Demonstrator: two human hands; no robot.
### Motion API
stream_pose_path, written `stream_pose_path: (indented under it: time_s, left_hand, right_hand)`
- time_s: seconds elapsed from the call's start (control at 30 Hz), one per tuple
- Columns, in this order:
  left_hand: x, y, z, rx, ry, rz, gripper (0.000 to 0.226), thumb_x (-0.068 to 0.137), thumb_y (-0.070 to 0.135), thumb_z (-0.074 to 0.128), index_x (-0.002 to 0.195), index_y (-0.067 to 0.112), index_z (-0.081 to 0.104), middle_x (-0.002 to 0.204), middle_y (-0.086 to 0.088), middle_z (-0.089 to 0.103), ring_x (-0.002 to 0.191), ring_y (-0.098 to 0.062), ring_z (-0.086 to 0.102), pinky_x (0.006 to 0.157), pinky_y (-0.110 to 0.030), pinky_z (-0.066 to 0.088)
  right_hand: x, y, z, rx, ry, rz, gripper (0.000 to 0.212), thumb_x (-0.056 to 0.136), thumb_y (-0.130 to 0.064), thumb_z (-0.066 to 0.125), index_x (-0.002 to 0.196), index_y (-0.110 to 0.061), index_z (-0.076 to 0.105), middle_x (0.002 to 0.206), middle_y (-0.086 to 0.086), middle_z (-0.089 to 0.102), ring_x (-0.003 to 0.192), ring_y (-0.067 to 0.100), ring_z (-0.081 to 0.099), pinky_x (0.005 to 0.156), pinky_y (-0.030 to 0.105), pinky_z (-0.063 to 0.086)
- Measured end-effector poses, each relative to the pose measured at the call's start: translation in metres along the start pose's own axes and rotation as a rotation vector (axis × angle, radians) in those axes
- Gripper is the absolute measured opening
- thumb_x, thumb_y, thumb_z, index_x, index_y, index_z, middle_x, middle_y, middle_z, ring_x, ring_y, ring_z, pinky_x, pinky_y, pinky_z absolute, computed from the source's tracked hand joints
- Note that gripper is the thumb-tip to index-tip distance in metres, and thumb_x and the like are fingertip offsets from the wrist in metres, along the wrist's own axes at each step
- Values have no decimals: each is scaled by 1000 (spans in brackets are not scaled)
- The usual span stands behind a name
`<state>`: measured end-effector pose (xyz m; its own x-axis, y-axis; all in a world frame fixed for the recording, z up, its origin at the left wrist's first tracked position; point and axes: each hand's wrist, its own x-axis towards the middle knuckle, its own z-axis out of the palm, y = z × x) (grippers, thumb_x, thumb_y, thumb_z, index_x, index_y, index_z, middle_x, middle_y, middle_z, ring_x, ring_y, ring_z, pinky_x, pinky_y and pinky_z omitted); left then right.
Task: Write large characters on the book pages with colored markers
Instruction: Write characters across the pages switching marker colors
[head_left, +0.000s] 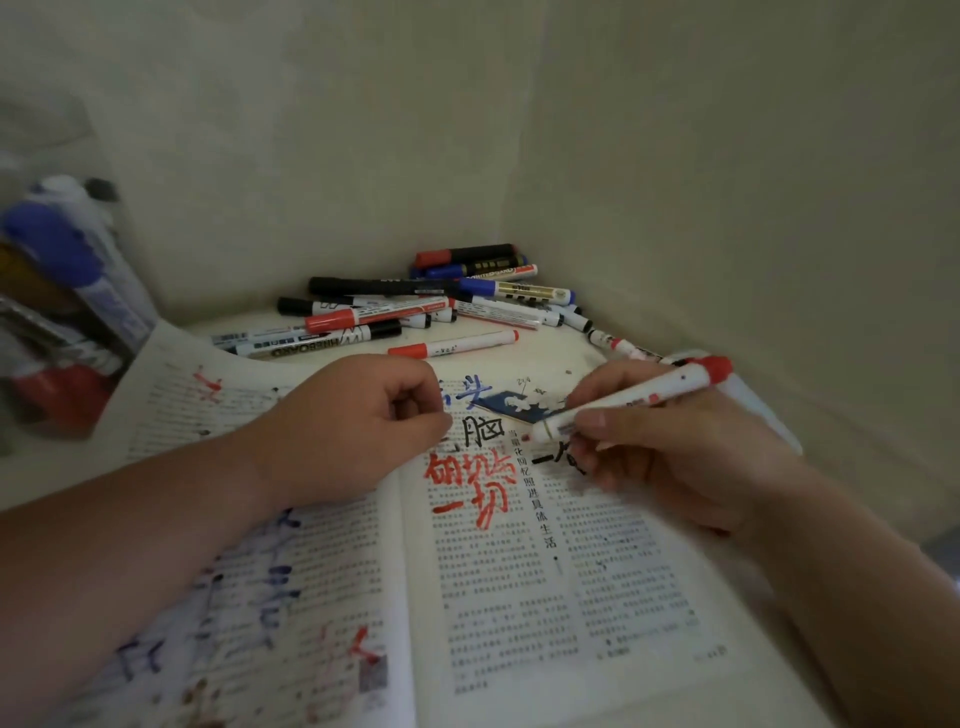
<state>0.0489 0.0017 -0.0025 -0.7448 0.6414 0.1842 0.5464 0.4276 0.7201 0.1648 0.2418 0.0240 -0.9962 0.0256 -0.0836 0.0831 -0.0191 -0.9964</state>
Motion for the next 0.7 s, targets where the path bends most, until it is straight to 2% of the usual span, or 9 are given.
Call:
stream_pose_path:
  time_s: [0.03, 0.13, 0.23, 0.3, 0.4, 0.5, 0.6, 0.7]
  left_hand:
    - [0, 0, 0, -3, 2, 2, 15, 88, 28, 73, 74, 27, 68, 68, 21, 62, 59, 1, 54, 56, -14, 43]
    - [1, 1, 0, 10, 3, 4, 15, 88, 28, 73, 74, 28, 68, 69, 22, 62, 60, 2, 54, 57, -13, 43]
    - [1, 1, 0, 23, 2, 2, 13, 88, 28, 74, 76, 28, 69, 69, 23, 63, 61, 3, 54, 56, -12, 43]
    - [1, 1, 0, 20, 5, 4, 12, 88, 27, 74, 76, 27, 69, 70, 22, 63, 61, 2, 55, 56, -13, 43]
    - [1, 1, 1, 13, 5, 2, 12, 87, 27, 74, 76, 26, 69, 71, 19, 64, 60, 2, 55, 57, -14, 45]
    - [1, 1, 1, 16, 4, 8, 12, 87, 27, 74, 76, 27, 69, 72, 19, 64, 60, 2, 54, 58, -15, 45]
    - [1, 0, 1, 11, 3, 12, 13, 87, 27, 74, 75, 27, 69, 69, 20, 63, 60, 1, 54, 56, -14, 44]
    - [1, -1, 1, 8, 5, 13, 13, 87, 27, 74, 75, 26, 69, 68, 20, 62, 60, 1, 54, 56, -14, 43]
  right_hand:
    - [-1, 7, 1, -68, 35, -11, 21, 63, -2, 87, 77, -9, 74, 66, 18, 63, 54, 22, 58, 45, 24, 47]
    - [-4, 14, 6, -237, 50, -65, 18, 64, -17, 86, 72, -12, 71, 61, 13, 56, 51, 18, 48, 44, 22, 39]
    - [-8, 11, 11, -408, 86, -65, 13, 78, -9, 84, 77, -11, 71, 63, 9, 61, 54, 17, 48, 45, 21, 36]
    - [-9, 10, 13, -470, 101, -74, 10, 81, -11, 82, 78, -14, 73, 66, 5, 65, 59, 13, 51, 49, 21, 38]
    - [-10, 5, 17, -526, 88, -33, 8, 83, -20, 82, 80, -18, 75, 70, 0, 70, 62, 9, 58, 53, 20, 44]
    - [-10, 4, 19, -572, 99, -35, 7, 83, -20, 81, 80, -18, 75, 73, -4, 71, 64, 3, 63, 58, 16, 48]
    - [-11, 3, 20, -566, 94, -25, 10, 81, -14, 82, 77, -13, 74, 71, 0, 70, 62, 6, 61, 55, 19, 48]
    - [-14, 1, 22, -495, 3, 27, 10, 80, -7, 83, 76, -8, 74, 68, 6, 70, 60, 11, 60, 52, 20, 46]
